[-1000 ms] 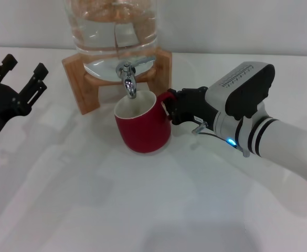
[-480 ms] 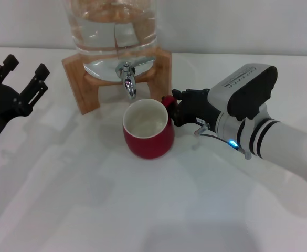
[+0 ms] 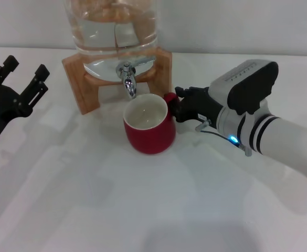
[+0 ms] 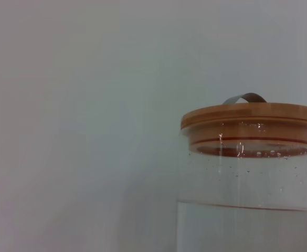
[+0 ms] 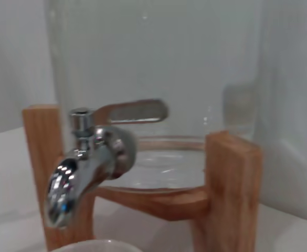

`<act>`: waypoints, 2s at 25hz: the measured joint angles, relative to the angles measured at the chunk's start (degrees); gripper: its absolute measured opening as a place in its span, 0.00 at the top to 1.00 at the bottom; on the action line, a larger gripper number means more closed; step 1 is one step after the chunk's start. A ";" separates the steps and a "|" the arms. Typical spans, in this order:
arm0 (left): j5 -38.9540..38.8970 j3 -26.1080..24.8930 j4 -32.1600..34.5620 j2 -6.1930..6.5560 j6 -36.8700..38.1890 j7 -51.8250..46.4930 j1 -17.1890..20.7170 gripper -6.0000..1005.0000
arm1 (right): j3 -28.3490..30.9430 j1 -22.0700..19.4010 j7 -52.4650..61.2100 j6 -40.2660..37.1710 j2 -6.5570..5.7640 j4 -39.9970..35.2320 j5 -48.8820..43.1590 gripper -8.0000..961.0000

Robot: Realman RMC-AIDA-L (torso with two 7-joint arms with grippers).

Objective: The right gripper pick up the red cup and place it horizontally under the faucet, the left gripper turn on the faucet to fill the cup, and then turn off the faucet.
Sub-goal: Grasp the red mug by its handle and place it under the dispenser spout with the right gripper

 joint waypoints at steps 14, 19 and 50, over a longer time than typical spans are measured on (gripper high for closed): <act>0.09 0.00 -0.01 0.00 0.00 0.00 -0.07 0.24 | 0.72 0.09 0.00 1.05 0.00 0.06 1.38 0.69; 0.09 0.00 -0.01 0.00 0.00 0.00 -0.10 0.24 | 0.57 0.12 0.00 1.33 0.00 0.43 1.36 0.69; 0.08 0.00 -0.01 0.00 0.00 0.00 -0.18 0.24 | -0.32 1.52 0.00 3.32 0.00 2.38 1.37 0.68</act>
